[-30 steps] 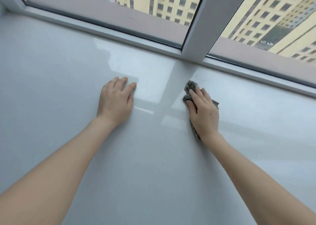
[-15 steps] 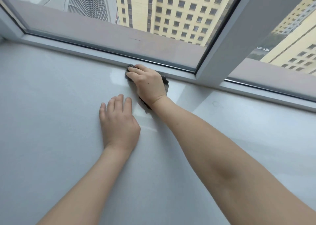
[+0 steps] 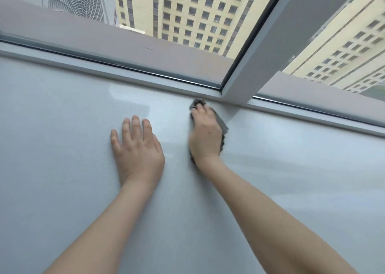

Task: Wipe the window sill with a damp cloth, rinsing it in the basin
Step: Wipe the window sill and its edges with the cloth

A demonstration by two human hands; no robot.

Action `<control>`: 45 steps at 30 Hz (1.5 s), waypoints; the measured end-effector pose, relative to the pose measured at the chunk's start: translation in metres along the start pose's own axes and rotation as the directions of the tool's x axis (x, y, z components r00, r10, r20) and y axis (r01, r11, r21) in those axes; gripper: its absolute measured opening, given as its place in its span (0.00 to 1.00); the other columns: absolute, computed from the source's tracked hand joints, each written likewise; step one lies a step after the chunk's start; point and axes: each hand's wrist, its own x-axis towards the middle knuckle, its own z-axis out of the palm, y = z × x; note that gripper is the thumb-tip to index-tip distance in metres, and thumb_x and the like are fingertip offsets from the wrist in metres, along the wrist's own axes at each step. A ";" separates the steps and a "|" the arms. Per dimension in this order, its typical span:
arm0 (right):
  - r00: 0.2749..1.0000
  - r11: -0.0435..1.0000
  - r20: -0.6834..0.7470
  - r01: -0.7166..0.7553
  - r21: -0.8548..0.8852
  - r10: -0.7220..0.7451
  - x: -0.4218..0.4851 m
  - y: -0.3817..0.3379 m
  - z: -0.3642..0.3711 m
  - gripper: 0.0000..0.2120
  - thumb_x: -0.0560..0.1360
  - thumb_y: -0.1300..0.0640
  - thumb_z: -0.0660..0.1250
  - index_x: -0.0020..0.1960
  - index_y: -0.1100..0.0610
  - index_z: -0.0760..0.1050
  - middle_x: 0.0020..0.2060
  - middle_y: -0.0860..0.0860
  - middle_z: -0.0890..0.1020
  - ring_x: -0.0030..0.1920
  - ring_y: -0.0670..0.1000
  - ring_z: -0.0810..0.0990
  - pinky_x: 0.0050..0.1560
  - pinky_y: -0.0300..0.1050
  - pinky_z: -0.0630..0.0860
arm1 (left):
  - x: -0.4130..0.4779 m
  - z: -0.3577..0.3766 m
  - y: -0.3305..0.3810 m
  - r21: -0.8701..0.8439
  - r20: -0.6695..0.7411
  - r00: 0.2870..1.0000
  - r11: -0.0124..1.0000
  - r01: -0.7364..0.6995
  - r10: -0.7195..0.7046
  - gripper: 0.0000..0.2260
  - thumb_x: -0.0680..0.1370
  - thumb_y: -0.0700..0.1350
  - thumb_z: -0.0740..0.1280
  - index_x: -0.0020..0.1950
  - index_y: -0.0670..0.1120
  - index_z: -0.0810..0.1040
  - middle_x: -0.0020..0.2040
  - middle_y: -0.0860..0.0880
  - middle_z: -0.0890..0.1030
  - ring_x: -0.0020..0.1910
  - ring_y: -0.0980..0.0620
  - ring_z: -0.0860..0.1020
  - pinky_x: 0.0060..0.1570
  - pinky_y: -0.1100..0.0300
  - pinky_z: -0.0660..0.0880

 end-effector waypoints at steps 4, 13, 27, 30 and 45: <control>0.954 0.951 0.070 0.280 0.130 -0.290 0.013 -0.006 -0.001 0.13 0.68 0.68 0.66 0.51 0.62 0.81 0.52 0.57 0.83 0.55 0.58 0.81 0.55 0.48 0.76 | 0.000 -0.001 -0.003 -0.026 -0.030 1.000 1.000 -0.005 0.004 0.21 0.76 0.46 0.52 0.66 0.40 0.69 0.68 0.39 0.69 0.69 0.39 0.64 0.67 0.42 0.53; 0.944 0.942 -0.004 -0.329 -0.071 0.330 -0.020 0.141 -0.084 0.14 0.72 0.68 0.57 0.52 0.65 0.79 0.58 0.59 0.79 0.63 0.60 0.74 0.60 0.44 0.64 | -0.002 -0.004 0.003 0.009 -0.030 1.000 1.000 0.010 -0.010 0.21 0.76 0.46 0.50 0.65 0.39 0.67 0.68 0.38 0.67 0.68 0.38 0.62 0.67 0.39 0.54; 0.961 0.979 0.187 0.198 0.039 -0.202 -0.062 0.121 -0.096 0.13 0.71 0.68 0.63 0.52 0.61 0.81 0.55 0.54 0.82 0.58 0.53 0.79 0.59 0.45 0.72 | -0.002 -0.007 0.000 -0.011 -0.016 1.000 1.000 0.013 -0.014 0.23 0.75 0.48 0.48 0.66 0.40 0.68 0.69 0.39 0.68 0.69 0.39 0.62 0.67 0.41 0.53; 0.976 0.998 0.214 0.038 0.056 -0.049 -0.012 0.113 -0.089 0.13 0.73 0.66 0.61 0.53 0.61 0.81 0.56 0.53 0.82 0.58 0.55 0.79 0.56 0.39 0.69 | -0.002 -0.005 -0.001 -0.007 -0.014 1.000 1.000 0.006 -0.006 0.23 0.75 0.48 0.49 0.66 0.40 0.67 0.69 0.39 0.67 0.69 0.39 0.62 0.67 0.41 0.52; 0.854 0.908 0.328 0.329 0.260 -0.403 0.027 0.080 -0.041 0.17 0.75 0.65 0.56 0.58 0.63 0.78 0.60 0.56 0.79 0.64 0.56 0.74 0.64 0.38 0.64 | 0.002 -0.003 -0.005 0.023 -0.041 0.999 1.000 -0.014 0.015 0.22 0.75 0.48 0.50 0.64 0.42 0.70 0.68 0.40 0.69 0.68 0.40 0.65 0.66 0.43 0.56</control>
